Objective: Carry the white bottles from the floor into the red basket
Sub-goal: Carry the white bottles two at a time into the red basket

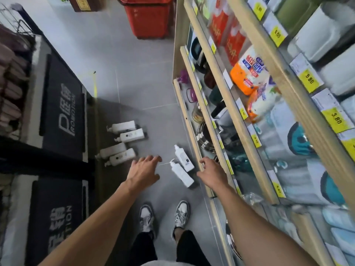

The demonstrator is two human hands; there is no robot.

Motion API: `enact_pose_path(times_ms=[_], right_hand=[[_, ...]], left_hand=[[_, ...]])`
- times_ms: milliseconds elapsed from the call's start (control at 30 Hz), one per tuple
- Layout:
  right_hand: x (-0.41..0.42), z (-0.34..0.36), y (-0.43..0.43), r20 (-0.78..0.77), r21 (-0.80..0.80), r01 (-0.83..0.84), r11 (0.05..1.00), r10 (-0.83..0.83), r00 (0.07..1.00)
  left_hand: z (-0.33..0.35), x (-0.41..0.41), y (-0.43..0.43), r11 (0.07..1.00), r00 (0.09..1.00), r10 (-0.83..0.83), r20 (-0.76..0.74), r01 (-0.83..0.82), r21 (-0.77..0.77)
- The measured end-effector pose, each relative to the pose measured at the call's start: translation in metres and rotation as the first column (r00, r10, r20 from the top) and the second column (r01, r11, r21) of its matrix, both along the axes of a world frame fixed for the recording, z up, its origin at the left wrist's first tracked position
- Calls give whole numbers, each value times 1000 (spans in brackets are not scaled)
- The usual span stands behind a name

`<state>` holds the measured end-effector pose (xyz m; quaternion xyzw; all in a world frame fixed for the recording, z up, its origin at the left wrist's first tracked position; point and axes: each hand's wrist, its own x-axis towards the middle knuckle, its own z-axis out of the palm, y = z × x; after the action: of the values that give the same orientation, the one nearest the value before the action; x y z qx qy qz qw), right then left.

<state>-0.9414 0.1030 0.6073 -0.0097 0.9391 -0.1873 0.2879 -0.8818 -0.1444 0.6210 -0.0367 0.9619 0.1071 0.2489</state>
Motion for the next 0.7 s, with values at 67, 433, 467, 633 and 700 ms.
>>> enact_pose_path(times_ms=[67,433,467,633,700], right_hand=[[-11,-34,-4,7,5,7,1000,-7,1000],[-72,-322,-29,65,41,44,998,-46,997],[-78,-349,-31,67,44,44,998,-47,997],[-113,-487,-37,35,99,18,995,-22,999],[-125,-536,-41,14,117,7,993,-8,1000]], left_hand=[[-38,-15,-3,1000,999,-29,25,29,11],[-338,-83,-3,985,980,-169,109,164,49],[-368,-87,0,982,976,-185,118,180,52],[-515,-109,18,950,944,-312,107,310,35],[-565,-122,28,915,913,-402,76,403,3]])
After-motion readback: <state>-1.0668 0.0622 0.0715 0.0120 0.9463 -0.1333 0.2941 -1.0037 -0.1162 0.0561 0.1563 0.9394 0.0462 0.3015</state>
